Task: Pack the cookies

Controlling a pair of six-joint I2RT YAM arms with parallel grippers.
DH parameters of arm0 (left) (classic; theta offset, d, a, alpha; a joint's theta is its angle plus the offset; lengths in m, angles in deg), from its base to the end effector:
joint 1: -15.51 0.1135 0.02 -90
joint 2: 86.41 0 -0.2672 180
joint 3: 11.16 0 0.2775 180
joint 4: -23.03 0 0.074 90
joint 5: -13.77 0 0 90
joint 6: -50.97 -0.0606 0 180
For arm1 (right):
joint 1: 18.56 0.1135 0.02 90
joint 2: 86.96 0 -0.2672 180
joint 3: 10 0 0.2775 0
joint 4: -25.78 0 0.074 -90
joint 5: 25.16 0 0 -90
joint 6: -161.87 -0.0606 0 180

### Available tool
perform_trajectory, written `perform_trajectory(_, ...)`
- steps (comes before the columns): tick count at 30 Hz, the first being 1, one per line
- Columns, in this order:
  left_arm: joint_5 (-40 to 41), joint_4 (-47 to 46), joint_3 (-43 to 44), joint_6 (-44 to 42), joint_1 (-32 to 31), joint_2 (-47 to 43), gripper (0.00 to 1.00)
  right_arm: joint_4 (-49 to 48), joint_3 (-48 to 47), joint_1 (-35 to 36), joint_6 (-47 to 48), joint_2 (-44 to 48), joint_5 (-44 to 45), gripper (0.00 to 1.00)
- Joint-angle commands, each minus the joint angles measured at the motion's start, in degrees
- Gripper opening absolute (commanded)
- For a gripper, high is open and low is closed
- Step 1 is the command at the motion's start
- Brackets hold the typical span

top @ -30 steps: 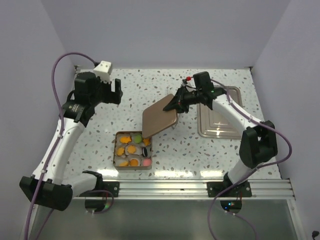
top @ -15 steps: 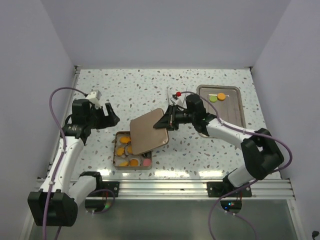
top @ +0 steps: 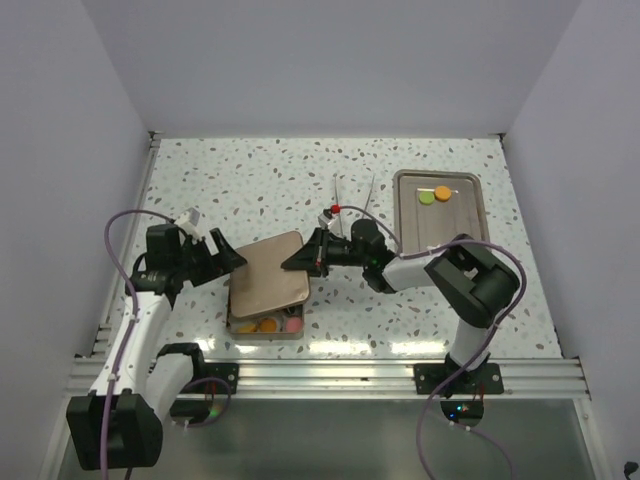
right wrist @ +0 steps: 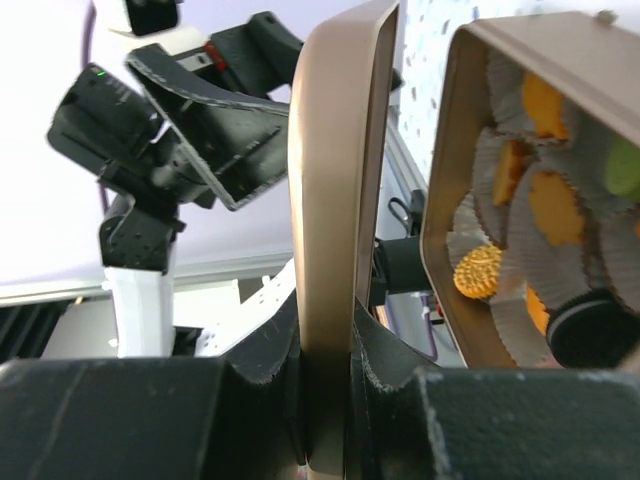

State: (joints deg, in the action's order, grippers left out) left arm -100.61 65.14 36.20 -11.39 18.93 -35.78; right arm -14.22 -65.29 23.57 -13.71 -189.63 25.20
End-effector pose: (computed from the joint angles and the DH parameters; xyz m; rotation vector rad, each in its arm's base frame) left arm 0.2194 -0.0119 0.2123 -0.4330 2.3443 -0.7060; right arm 0.2605 0.2877 0.1545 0.1638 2.2583 2.0457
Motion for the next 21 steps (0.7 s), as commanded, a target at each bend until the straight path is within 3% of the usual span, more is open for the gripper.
perform_trajectory(1, -2.60, -0.54, -1.65, 1.72, 0.62, -2.03, 0.89, -12.72, 0.18, 1.29, -4.68, -1.91, 1.49, 0.00)
perform_trajectory(13, -0.85, 0.96, -4.90, 5.94, 0.62, -1.77, 0.89, -12.29, 1.76, 4.45, -3.63, -5.87, 4.39, 0.00)
perform_trajectory(21, -1.98, -1.93, -7.89, 8.48, 0.53, -0.71, 0.88, -4.12, 1.24, 5.07, 2.26, -7.27, 5.54, 0.00)
